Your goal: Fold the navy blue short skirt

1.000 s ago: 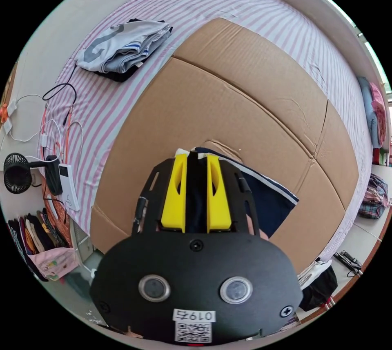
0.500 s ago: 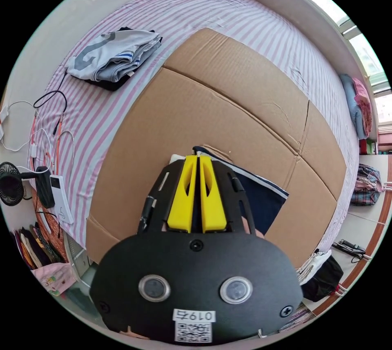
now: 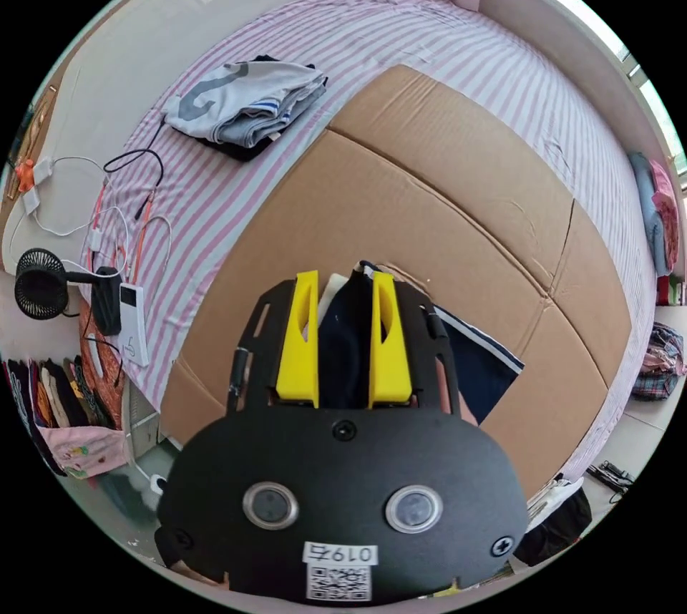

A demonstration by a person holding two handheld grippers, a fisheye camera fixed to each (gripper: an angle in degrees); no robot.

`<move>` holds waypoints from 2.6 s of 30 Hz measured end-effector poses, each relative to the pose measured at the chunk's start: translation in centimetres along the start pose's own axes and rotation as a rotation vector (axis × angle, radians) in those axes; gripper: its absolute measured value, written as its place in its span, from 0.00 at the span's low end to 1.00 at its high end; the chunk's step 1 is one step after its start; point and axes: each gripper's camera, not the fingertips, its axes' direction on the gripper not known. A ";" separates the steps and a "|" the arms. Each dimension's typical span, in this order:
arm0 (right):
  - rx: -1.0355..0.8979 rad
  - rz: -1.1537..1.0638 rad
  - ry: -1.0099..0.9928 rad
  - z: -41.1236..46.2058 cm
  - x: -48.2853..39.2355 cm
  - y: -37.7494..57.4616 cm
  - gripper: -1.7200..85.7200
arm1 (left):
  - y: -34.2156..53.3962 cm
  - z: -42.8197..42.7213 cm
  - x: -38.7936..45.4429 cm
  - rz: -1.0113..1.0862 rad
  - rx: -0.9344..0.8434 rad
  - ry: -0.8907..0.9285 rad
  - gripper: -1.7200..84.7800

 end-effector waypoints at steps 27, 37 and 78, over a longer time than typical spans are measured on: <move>0.131 0.273 -0.516 -22.6 47.6 32.1 0.11 | -6.9 9.9 38.6 0.542 0.020 -0.305 0.03; 0.165 0.255 -0.609 -28.1 52.2 36.1 0.12 | 0.0 26.1 54.4 1.142 -0.497 -0.376 0.08; 0.619 0.757 -0.676 -46.7 67.8 101.9 0.01 | -11.8 41.4 59.6 1.189 -0.768 -0.571 0.03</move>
